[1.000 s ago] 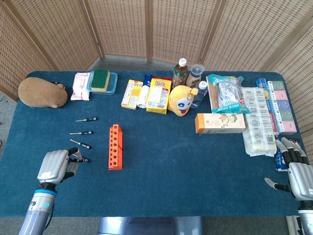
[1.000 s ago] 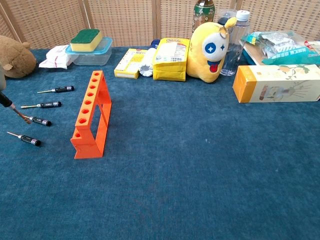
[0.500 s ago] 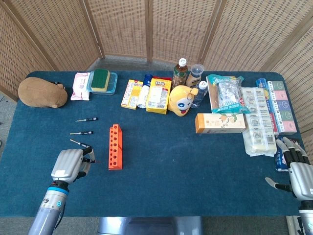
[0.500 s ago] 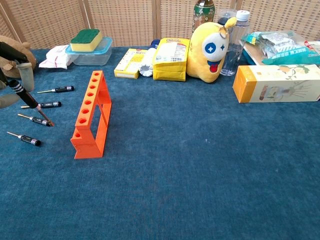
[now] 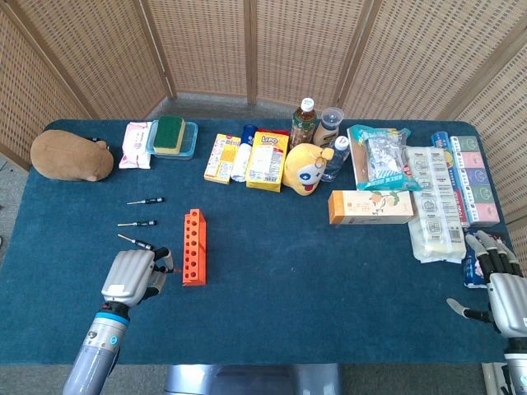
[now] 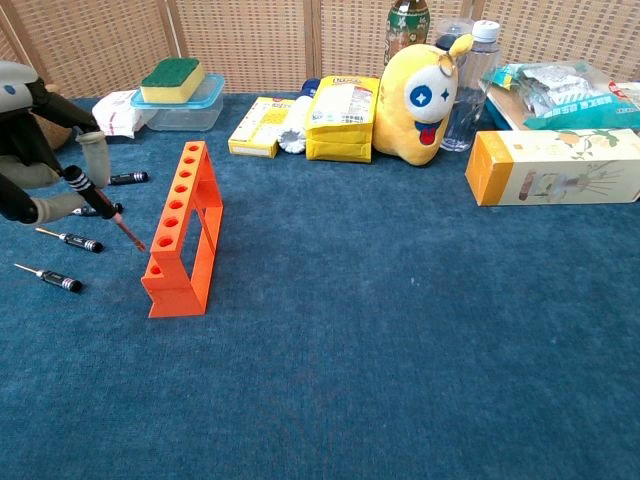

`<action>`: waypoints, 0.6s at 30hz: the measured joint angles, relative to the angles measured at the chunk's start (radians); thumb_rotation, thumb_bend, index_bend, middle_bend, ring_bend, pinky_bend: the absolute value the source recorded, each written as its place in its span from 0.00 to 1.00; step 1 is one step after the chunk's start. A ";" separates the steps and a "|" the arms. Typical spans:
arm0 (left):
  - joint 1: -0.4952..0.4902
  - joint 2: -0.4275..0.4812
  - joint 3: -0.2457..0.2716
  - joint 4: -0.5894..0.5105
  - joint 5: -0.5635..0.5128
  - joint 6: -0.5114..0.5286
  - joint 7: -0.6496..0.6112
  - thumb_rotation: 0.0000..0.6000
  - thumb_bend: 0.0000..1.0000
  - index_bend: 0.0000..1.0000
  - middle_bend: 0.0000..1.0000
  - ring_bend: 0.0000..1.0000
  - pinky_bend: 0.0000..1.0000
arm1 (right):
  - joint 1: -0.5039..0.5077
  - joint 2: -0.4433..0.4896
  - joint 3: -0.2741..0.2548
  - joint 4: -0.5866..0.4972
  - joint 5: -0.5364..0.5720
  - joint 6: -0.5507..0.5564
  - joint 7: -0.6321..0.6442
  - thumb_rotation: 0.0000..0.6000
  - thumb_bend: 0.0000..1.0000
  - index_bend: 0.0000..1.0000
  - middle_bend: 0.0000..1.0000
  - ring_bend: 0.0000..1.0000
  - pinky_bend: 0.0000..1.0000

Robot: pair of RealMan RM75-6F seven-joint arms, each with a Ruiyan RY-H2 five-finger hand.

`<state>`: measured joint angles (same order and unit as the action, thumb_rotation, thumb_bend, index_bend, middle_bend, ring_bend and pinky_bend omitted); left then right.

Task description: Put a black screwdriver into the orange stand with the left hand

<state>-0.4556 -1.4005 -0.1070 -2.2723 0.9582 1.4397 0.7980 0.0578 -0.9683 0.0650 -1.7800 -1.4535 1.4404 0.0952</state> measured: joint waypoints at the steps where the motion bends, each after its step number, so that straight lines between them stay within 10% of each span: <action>1: -0.004 -0.004 0.001 0.000 -0.002 -0.001 0.006 1.00 0.41 0.52 1.00 1.00 1.00 | 0.000 0.001 0.000 0.000 0.000 0.000 0.003 1.00 0.00 0.00 0.01 0.07 0.00; 18: -0.034 -0.059 0.016 0.010 -0.026 0.027 0.049 1.00 0.41 0.52 1.00 1.00 1.00 | -0.001 0.008 0.002 0.003 0.002 -0.001 0.020 1.00 0.00 0.00 0.01 0.07 0.00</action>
<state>-0.4895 -1.4594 -0.0911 -2.2621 0.9322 1.4664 0.8475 0.0565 -0.9607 0.0665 -1.7772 -1.4515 1.4397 0.1152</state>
